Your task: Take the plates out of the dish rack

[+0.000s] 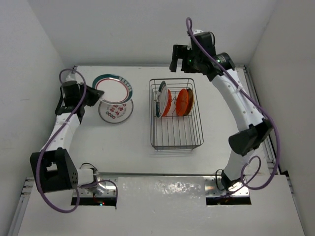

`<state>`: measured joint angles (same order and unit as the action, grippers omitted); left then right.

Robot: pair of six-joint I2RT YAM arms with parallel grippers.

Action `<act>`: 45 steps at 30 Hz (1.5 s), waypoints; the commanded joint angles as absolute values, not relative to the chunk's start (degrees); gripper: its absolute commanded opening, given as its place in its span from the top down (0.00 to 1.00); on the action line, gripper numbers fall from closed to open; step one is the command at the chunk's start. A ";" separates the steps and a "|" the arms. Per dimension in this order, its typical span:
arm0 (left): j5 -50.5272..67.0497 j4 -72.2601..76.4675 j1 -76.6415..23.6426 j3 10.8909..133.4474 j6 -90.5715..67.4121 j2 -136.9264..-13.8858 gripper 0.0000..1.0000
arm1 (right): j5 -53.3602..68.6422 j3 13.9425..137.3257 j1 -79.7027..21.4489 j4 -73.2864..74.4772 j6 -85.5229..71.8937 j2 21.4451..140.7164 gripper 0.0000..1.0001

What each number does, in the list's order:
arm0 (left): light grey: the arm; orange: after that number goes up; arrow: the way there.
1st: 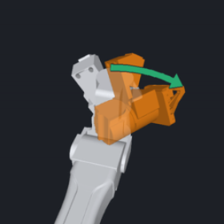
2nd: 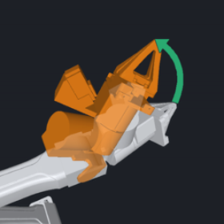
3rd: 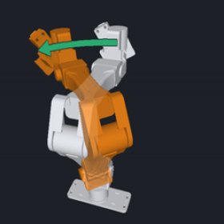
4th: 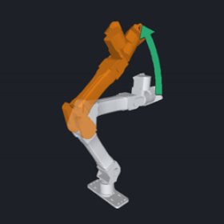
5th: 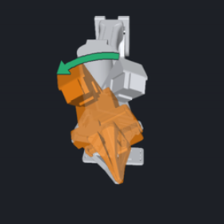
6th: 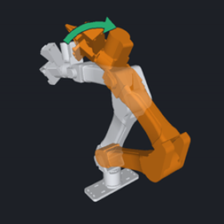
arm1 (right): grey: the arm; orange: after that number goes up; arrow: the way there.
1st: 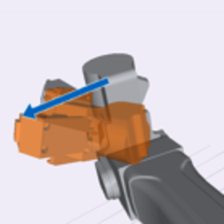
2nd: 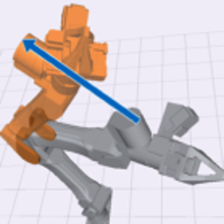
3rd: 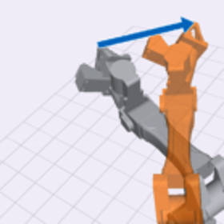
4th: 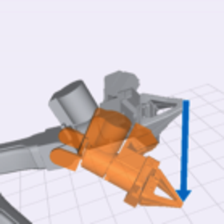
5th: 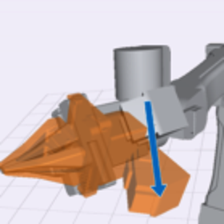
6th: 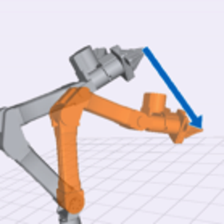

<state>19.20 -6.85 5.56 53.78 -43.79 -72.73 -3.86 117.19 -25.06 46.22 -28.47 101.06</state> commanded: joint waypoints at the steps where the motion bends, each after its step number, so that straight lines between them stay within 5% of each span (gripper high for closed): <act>1: 10.47 -6.42 8.35 51.77 -44.31 -71.18 1.00 | -15.09 121.89 -27.15 56.76 -24.44 106.42 0.01; 8: 5.73 -4.40 10.28 45.72 -44.12 -76.46 0.99 | -21.09 131.22 -32.25 62.23 -23.73 118.20 0.01; 12: 3.17 -5.18 10.37 43.42 -43.77 -77.34 0.89 | -22.24 129.47 -34.71 60.39 -23.64 120.06 0.01; 16: 4.21 -6.75 10.37 43.15 -43.07 -81.01 0.62 | -23.90 130.95 -36.21 61.52 -23.47 123.39 0.07; 19: 3.35 -10.78 10.37 44.47 -42.98 -81.91 0.28 | -25.04 129.82 -37.18 61.09 -23.20 124.54 0.26; 23: 4.21 -16.60 10.37 46.58 -41.14 -82.00 0.02 | -27.68 129.99 -38.49 61.43 -23.81 125.77 0.44; 26: 5.18 -21.96 10.37 48.86 -39.21 -80.95 0.00 | -29.00 129.55 -38.58 61.61 -24.78 126.82 0.62; 28: 4.05 -26.34 10.37 51.57 -38.06 -78.68 0.00 | -29.00 129.03 -38.58 61.44 -25.31 127.00 0.85; 31: 1.94 -30.83 10.28 55.88 -36.30 -73.85 0.00 | -30.40 130.16 -38.93 61.26 -26.63 126.57 1.00; 45: 37.68 -4.08 3.71 58.18 -33.84 -68.64 0.00 | -42.19 130.45 -38.94 60.65 -28.83 106.21 1.00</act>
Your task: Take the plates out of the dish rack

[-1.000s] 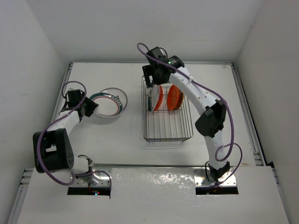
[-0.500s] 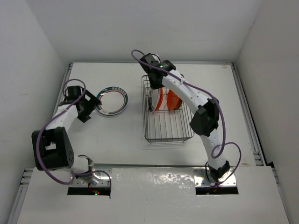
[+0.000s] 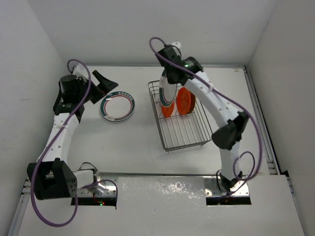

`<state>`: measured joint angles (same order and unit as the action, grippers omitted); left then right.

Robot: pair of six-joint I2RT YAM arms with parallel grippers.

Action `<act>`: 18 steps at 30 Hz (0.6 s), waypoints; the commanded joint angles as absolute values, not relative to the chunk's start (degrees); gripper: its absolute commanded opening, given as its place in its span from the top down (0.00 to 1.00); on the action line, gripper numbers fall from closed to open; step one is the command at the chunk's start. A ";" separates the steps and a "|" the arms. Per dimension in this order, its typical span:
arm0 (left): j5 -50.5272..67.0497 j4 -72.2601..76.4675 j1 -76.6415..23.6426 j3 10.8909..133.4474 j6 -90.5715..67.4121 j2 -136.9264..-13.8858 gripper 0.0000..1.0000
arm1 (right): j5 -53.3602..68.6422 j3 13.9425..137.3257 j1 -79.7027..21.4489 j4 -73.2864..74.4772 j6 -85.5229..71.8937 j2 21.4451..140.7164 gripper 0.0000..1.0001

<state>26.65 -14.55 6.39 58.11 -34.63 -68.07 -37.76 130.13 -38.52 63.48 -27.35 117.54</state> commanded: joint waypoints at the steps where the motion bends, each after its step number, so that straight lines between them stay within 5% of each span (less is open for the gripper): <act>1: 42.06 -2.56 2.91 58.10 -34.10 -69.08 0.00 | -41.23 128.78 -38.94 59.95 -28.57 104.08 1.00; 8: 50.89 10.01 -3.43 58.36 -38.40 -73.64 0.00 | 7.69 97.25 -27.08 30.56 -39.01 86.84 1.00; 13: 52.47 11.25 -3.52 58.80 -39.81 -75.50 0.12 | 21.23 91.76 -25.14 18.83 -44.98 85.69 1.00; 18: 54.05 17.04 -3.51 57.04 -43.50 -75.50 0.21 | 22.50 89.57 -25.22 12.84 -47.98 87.63 1.00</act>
<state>51.09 9.15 -3.66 57.60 -41.04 -76.18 14.85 89.45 -25.10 24.56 -43.29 89.43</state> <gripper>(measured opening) 0.812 0.020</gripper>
